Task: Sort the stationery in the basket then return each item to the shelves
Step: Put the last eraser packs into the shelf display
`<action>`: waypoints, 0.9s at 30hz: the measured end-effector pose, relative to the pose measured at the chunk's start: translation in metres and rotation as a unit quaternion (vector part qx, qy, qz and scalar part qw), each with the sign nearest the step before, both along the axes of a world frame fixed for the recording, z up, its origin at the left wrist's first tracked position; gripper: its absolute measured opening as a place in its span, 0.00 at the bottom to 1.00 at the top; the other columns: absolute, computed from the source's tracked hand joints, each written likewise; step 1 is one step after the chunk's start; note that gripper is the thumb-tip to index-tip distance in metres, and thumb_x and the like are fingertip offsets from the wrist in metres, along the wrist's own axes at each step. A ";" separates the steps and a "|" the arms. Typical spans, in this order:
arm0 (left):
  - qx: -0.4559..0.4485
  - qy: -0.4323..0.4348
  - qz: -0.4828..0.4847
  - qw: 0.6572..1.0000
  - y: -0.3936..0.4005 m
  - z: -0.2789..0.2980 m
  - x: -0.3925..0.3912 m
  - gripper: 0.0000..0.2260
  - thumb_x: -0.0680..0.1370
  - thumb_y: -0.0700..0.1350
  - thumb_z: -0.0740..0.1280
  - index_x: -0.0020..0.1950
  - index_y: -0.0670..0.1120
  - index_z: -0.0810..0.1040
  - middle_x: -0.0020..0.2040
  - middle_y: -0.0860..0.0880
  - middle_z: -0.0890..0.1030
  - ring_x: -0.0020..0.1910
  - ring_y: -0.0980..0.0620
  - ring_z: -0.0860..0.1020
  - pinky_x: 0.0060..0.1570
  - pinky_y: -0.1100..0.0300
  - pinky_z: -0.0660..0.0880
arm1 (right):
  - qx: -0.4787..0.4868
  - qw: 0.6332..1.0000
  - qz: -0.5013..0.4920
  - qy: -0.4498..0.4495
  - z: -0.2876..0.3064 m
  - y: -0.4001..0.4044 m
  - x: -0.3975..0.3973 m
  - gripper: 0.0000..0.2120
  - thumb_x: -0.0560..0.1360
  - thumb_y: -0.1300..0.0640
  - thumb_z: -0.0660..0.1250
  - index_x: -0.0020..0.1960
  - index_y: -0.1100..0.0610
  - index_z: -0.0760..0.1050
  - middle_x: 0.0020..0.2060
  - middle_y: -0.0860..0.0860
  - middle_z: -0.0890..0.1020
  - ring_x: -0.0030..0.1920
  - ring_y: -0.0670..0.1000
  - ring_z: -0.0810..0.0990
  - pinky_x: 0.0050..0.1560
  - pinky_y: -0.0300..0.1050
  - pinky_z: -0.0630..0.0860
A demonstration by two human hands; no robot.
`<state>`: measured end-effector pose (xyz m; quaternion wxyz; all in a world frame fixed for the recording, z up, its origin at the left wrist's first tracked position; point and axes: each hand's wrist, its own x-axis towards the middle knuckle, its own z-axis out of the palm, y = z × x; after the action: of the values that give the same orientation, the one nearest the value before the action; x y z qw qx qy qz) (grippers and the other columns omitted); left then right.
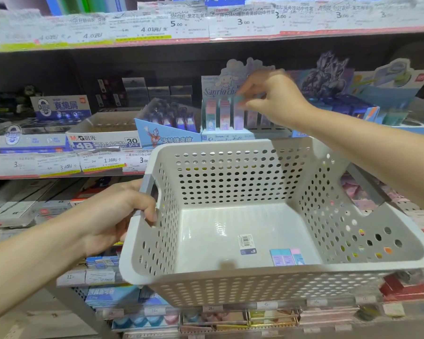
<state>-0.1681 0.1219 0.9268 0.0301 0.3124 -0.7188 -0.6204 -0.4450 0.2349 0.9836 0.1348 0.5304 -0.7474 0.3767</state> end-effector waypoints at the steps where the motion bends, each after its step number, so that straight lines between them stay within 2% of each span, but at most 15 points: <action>1: 0.003 -0.006 0.000 1.000 0.000 0.000 0.000 0.27 0.55 0.35 0.63 0.54 0.40 0.79 0.42 0.39 0.82 0.37 0.43 0.79 0.40 0.53 0.76 | 0.022 1.000 0.006 0.019 -0.001 0.001 0.001 0.09 0.73 0.57 0.71 0.51 0.58 0.80 0.47 0.50 0.82 0.47 0.46 0.81 0.45 0.29 0.73; 5: 0.001 -0.012 0.011 1.000 0.000 0.001 0.001 0.25 0.55 0.35 0.63 0.51 0.41 0.80 0.44 0.37 0.82 0.41 0.40 0.79 0.48 0.47 0.74 | 0.032 0.997 -0.006 0.062 -0.004 0.005 0.003 0.09 0.75 0.56 0.67 0.52 0.58 0.81 0.51 0.50 0.83 0.48 0.45 0.79 0.53 0.40 0.74; 8: 0.007 -0.011 0.017 1.000 0.000 0.001 0.002 0.24 0.55 0.34 0.63 0.50 0.40 0.80 0.42 0.37 0.82 0.39 0.40 0.79 0.48 0.46 0.74 | 0.051 0.998 -0.007 0.048 -0.007 0.008 0.002 0.14 0.73 0.64 0.61 0.53 0.59 0.82 0.58 0.51 0.81 0.60 0.48 0.77 0.63 0.43 0.71; 10: 0.011 -0.010 0.022 1.000 -0.001 0.000 0.002 0.25 0.54 0.34 0.62 0.51 0.39 0.79 0.41 0.38 0.82 0.37 0.41 0.79 0.45 0.50 0.74 | 0.058 0.998 -0.003 0.026 -0.006 0.010 0.004 0.18 0.71 0.68 0.59 0.55 0.58 0.82 0.60 0.51 0.80 0.63 0.49 0.74 0.66 0.42 0.67; 12: 0.011 -0.008 0.024 1.000 -0.001 0.000 0.002 0.26 0.54 0.34 0.62 0.52 0.38 0.78 0.41 0.38 0.81 0.37 0.41 0.78 0.43 0.52 0.73 | 0.069 0.997 -0.017 0.032 -0.004 0.012 0.006 0.21 0.71 0.69 0.57 0.57 0.58 0.81 0.60 0.52 0.79 0.64 0.50 0.74 0.65 0.38 0.65; 15: 0.015 -0.001 0.025 1.000 -0.001 0.000 0.001 0.27 0.54 0.34 0.62 0.53 0.39 0.79 0.43 0.37 0.81 0.38 0.41 0.78 0.45 0.51 0.74 | 0.056 0.989 -0.030 0.133 -0.007 0.019 0.019 0.22 0.70 0.67 0.57 0.60 0.58 0.78 0.53 0.54 0.79 0.60 0.54 0.74 0.58 0.40 0.66; 17: 0.018 0.004 0.024 1.000 -0.001 0.000 0.001 0.26 0.54 0.34 0.62 0.53 0.39 0.79 0.43 0.37 0.81 0.38 0.41 0.78 0.45 0.51 0.75 | 0.053 0.984 0.022 0.171 -0.016 0.024 0.036 0.20 0.67 0.62 0.55 0.53 0.59 0.79 0.48 0.52 0.79 0.52 0.55 0.76 0.56 0.45 0.70; 19: 0.014 0.005 0.018 1.000 -0.001 -0.001 -0.001 0.27 0.54 0.34 0.62 0.54 0.39 0.79 0.41 0.38 0.81 0.34 0.44 0.79 0.42 0.53 0.75 | 0.162 0.971 0.063 0.166 -0.030 0.029 0.053 0.15 0.67 0.61 0.56 0.44 0.57 0.80 0.41 0.49 0.81 0.44 0.52 0.78 0.51 0.47 0.74; 22: 0.010 0.000 0.012 1.000 0.001 -0.004 -0.002 0.26 0.54 0.34 0.62 0.51 0.40 0.79 0.38 0.40 0.81 0.33 0.44 0.78 0.43 0.52 0.73 | 0.420 0.889 0.068 0.168 -0.056 0.035 0.073 0.11 0.72 0.61 0.60 0.45 0.55 0.82 0.42 0.52 0.84 0.42 0.54 0.80 0.48 0.46 0.77; 24: 0.008 0.000 0.014 1.000 0.002 -0.006 -0.002 0.24 0.54 0.34 0.63 0.48 0.42 0.80 0.38 0.40 0.80 0.33 0.44 0.77 0.45 0.51 0.71 | 0.537 0.823 0.080 0.170 -0.075 0.041 0.084 0.11 0.74 0.59 0.60 0.49 0.58 0.80 0.45 0.55 0.82 0.44 0.56 0.78 0.45 0.46 0.77; 27: 0.009 0.007 0.013 1.000 0.001 -0.007 -0.003 0.24 0.54 0.34 0.63 0.48 0.43 0.81 0.37 0.40 0.81 0.32 0.45 0.78 0.43 0.53 0.73 | 0.694 0.696 0.087 0.162 -0.101 0.051 0.090 0.12 0.77 0.59 0.60 0.58 0.60 0.77 0.52 0.57 0.80 0.44 0.54 0.74 0.33 0.41 0.69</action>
<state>-0.1709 0.1227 0.9202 0.0401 0.3176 -0.7087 -0.6287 -0.3548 0.2855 0.8823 -0.1860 0.5891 -0.7137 -0.3302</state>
